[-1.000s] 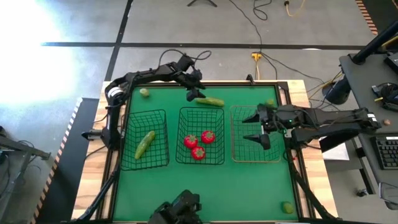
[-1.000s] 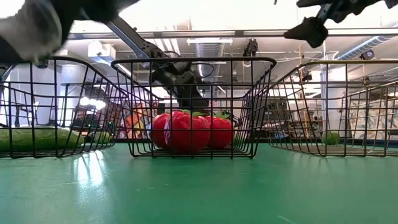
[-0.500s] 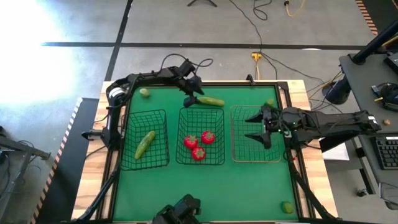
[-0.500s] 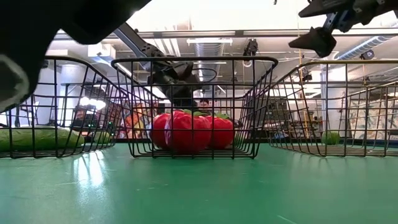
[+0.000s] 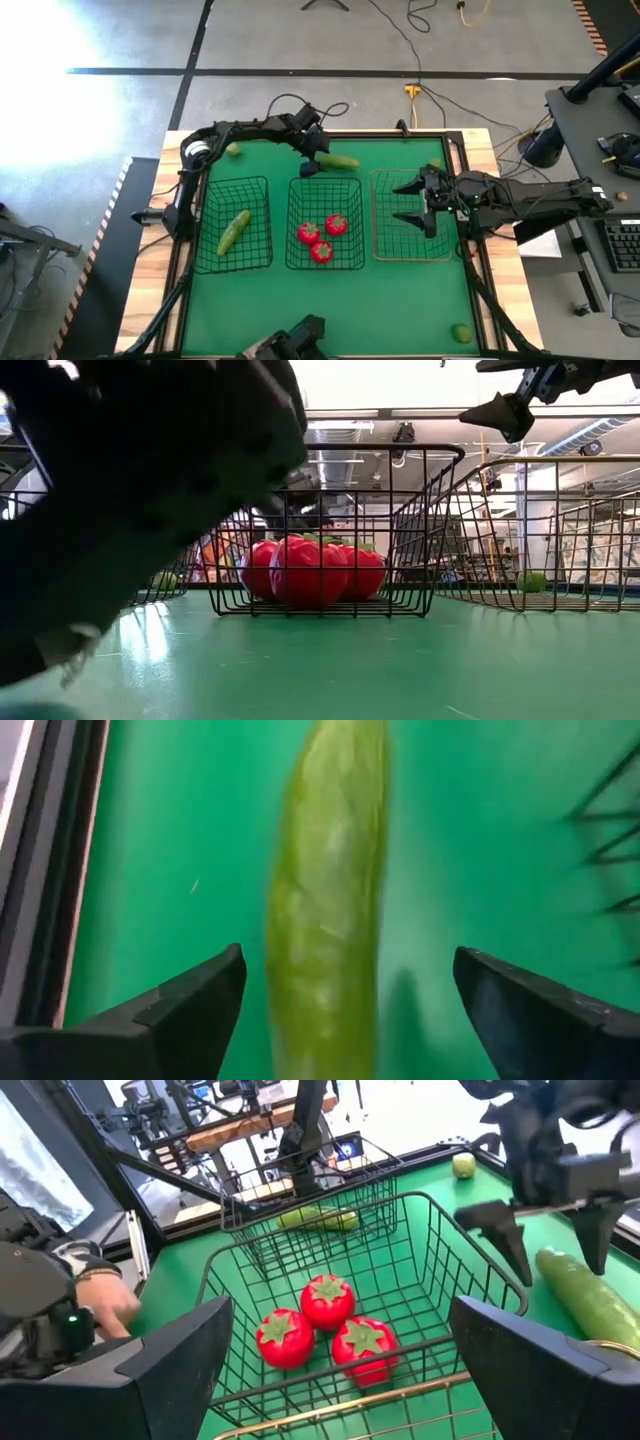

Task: Sort produce into baskets
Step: Put the cucumber into the left black wire basket

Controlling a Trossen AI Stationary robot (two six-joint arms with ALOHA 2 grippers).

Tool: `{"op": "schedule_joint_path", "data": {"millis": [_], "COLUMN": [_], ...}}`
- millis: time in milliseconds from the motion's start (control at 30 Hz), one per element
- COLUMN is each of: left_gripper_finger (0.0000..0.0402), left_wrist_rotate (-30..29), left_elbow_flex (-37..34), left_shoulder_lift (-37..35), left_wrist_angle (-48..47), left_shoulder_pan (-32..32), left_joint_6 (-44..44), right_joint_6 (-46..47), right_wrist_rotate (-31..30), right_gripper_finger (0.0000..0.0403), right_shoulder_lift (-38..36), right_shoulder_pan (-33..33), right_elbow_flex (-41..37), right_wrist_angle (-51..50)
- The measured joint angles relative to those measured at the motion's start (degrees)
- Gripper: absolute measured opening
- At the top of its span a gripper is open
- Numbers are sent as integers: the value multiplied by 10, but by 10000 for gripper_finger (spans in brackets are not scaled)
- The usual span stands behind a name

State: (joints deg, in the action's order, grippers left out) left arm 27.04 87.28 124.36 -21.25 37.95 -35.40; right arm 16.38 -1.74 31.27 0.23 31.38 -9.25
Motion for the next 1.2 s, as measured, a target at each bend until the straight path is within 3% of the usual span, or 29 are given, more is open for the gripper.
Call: {"op": "schedule_joint_path", "data": {"millis": [367,600,700,1200], "left_gripper_finger": [345,312,294,210], "left_wrist_rotate": [-7,-27,-64,-134], "left_elbow_flex": [8,7,3,0], "left_shoulder_lift": [12,11,11,9], "left_wrist_angle": [7,38,32,-31], "left_shoulder_pan": [1,1,1,-7], "left_joint_6": [-2,70,72,-13], "right_joint_6": [-28,-44,-51,-44], "right_wrist_rotate": [-20,-27,-28,-28], "right_gripper_finger": [366,366,366,365], "right_shoulder_lift": [0,0,0,0], "right_shoulder_pan": [0,0,0,0], "right_elbow_flex": [0,0,0,0], "right_wrist_angle": [2,2,2,-8]}}
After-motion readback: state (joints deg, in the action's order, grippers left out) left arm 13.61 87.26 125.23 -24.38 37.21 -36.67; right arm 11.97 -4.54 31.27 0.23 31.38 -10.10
